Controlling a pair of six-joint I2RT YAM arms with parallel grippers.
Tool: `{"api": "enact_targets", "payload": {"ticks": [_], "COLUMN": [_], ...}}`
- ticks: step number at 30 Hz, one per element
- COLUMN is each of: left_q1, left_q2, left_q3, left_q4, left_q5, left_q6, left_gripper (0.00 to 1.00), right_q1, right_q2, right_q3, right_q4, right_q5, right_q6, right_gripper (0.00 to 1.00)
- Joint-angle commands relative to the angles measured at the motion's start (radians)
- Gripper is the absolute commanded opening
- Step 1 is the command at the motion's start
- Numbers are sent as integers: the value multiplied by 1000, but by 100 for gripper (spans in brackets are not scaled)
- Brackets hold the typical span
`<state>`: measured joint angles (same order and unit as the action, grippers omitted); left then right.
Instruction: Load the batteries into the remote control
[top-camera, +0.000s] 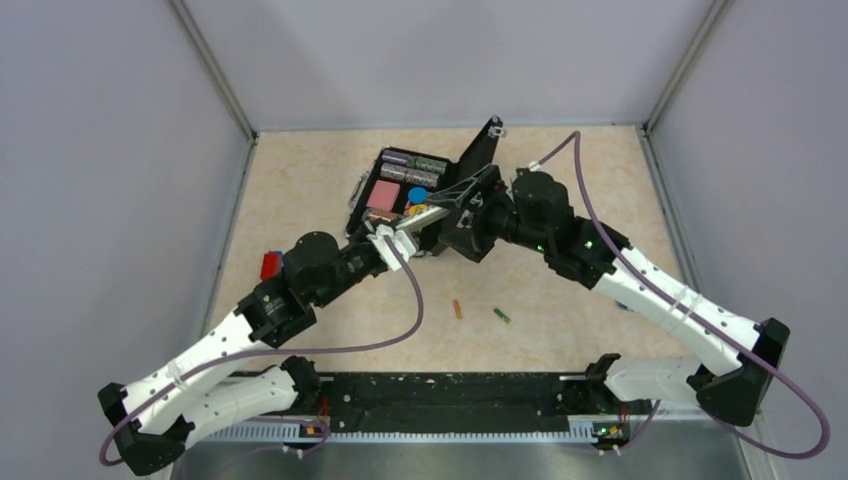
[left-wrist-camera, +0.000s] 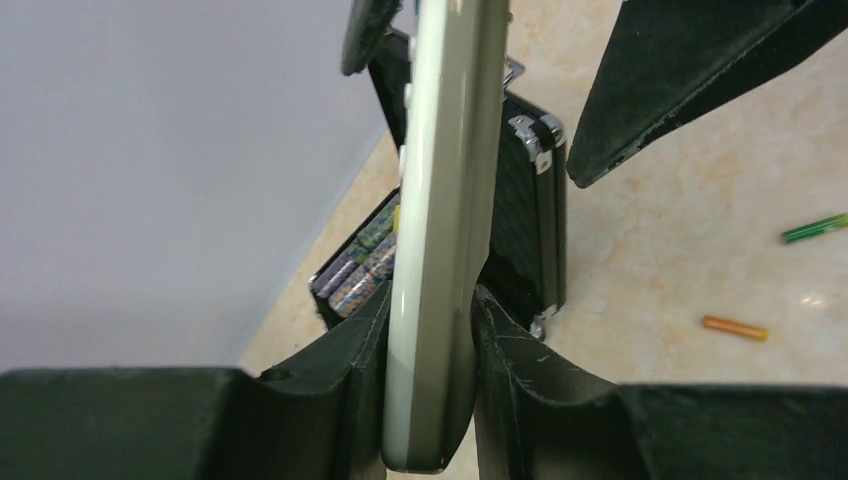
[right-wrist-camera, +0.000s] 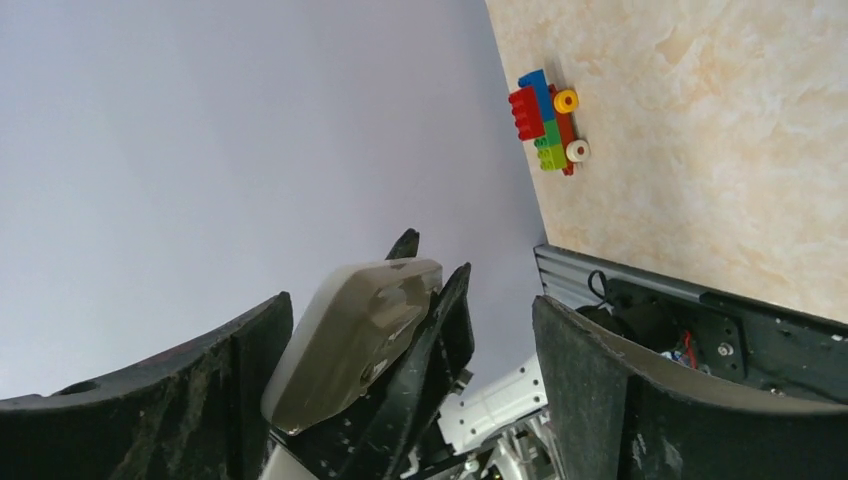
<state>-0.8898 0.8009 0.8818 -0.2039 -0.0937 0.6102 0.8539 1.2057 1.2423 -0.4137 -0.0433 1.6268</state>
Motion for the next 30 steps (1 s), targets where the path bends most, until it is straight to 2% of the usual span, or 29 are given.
{"api": "enact_targets", "payload": {"ticks": [1,3,6,10,13,18,23,30], "left_q1": [-1,-1,-1,-1,-1,-1,-1,-1], "left_q2": [-34,-41,-47,-48,-46,-31,-9,47], "left_q3": [77,89,88,77,55,14,23,59], "left_q4": [-35,-74,-114,-122,-83,-29,4,-4], "left_q5": [12,42,172,306,426,573,687,820], "left_q6": [-312,-421,-567,-775,-915,-1055,-1096,-1132], "left_gripper": [0,0,0,0,0,0,0,0], "right_q1": [-20,-37,-73,-101,-102,-102,-102,-103], "right_q2": [-139,-191,-243,-247,-235,-194,-152,-182], "right_q3": [-73,-102,-99,10,99,178,171,109], "right_q4": [75,85,103,94,-16,-199,-291,-280], "right_q5": [-15,-28,-66,-224,-302,-363,-501,-732], "right_q6": [-110,-159,-305,-624,-897,-1185,-1341,-1399], "right_gripper": [88,89,89,89,89,91,92,92]}}
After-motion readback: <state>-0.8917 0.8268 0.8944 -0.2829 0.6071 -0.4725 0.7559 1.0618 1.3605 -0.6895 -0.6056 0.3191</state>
